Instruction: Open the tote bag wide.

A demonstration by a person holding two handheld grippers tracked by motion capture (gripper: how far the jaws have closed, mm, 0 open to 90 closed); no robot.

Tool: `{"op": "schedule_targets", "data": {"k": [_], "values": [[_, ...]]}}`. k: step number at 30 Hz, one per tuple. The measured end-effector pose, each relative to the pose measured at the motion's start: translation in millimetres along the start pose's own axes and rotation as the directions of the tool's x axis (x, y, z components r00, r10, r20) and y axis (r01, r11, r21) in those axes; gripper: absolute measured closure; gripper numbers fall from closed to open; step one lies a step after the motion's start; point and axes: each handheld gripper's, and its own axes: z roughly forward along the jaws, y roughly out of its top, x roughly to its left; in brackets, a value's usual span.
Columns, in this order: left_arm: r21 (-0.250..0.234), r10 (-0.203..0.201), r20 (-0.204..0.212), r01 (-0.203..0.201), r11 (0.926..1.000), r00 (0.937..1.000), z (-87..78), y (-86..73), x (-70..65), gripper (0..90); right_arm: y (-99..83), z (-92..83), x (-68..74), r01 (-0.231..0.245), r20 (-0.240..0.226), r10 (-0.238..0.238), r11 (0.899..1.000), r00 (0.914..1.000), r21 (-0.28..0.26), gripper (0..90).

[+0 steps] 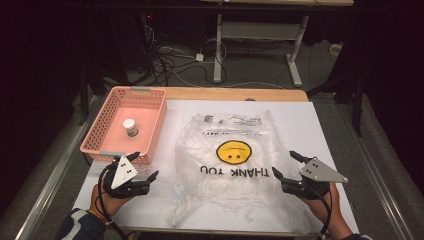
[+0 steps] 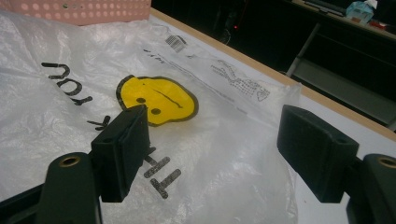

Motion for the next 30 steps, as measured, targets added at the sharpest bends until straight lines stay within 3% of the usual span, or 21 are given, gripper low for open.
{"op": "schedule_targets", "data": {"k": [5, 11, 15, 19, 21, 23, 24, 26, 30], "values": [[0.011, 0.008, 0.010, -0.008, 0.9999, 0.9999, 2.7, 0.8, -3.4, 18.4, -0.5, 5.1, -0.4, 0.009, -0.020, -0.009, 1.000, 0.9998, 0.020, 30.2], [0.014, 0.012, 0.023, -0.013, 0.9998, 0.9997, 5.7, 1.4, -3.2, 18.4, 3.2, 15.5, -12.0, 0.007, -0.006, -0.007, 0.999, 1.0000, 0.036, 32.0], [0.017, 0.009, 0.024, -0.009, 0.9998, 0.9997, 6.8, 1.5, -3.7, 18.4, 11.2, 31.2, -34.5, -0.021, 0.011, 0.020, 0.999, 0.9997, 0.049, 32.6], [0.017, 0.015, 0.024, -0.016, 0.9997, 0.9996, 7.6, 2.1, -4.4, 18.4, 25.4, 60.1, -66.8, -0.070, 0.035, 0.067, 0.994, 0.9971, 0.080, 34.2], [0.020, 0.020, 0.026, -0.020, 0.9996, 0.9995, 8.4, 2.4, -3.6, 18.4, 32.6, 76.8, -83.8, -0.111, 0.062, 0.105, 0.988, 0.9925, 0.105, 35.1], [0.019, 0.016, 0.030, -0.017, 0.9997, 0.9994, 9.6, 2.6, -2.9, 18.4, 38.1, 96.1, -100.5, -0.135, 0.087, 0.122, 0.977, 0.9886, 0.163, 35.5], [0.018, 0.011, 0.035, -0.012, 0.9998, 0.9993, 10.1, 2.4, -2.4, 18.4, 39.4, 104.9, -107.7, -0.164, 0.108, 0.148, 0.972, 0.9832, 0.170, 38.1], [0.019, 0.011, 0.038, -0.012, 0.9997, 0.9992, 10.8, 2.1, -2.2, 18.4, 41.1, 121.7, -118.4, -0.210, 0.103, 0.194, 0.961, 0.9755, 0.179, 40.1], [0.022, 0.022, 0.065, -0.024, 0.9995, 0.9977, 11.7, 1.8, -3.5, 18.4, 40.4, 159.3, -125.8, -0.189, 0.104, 0.164, 0.931, 0.9809, 0.312, 44.5]]}}
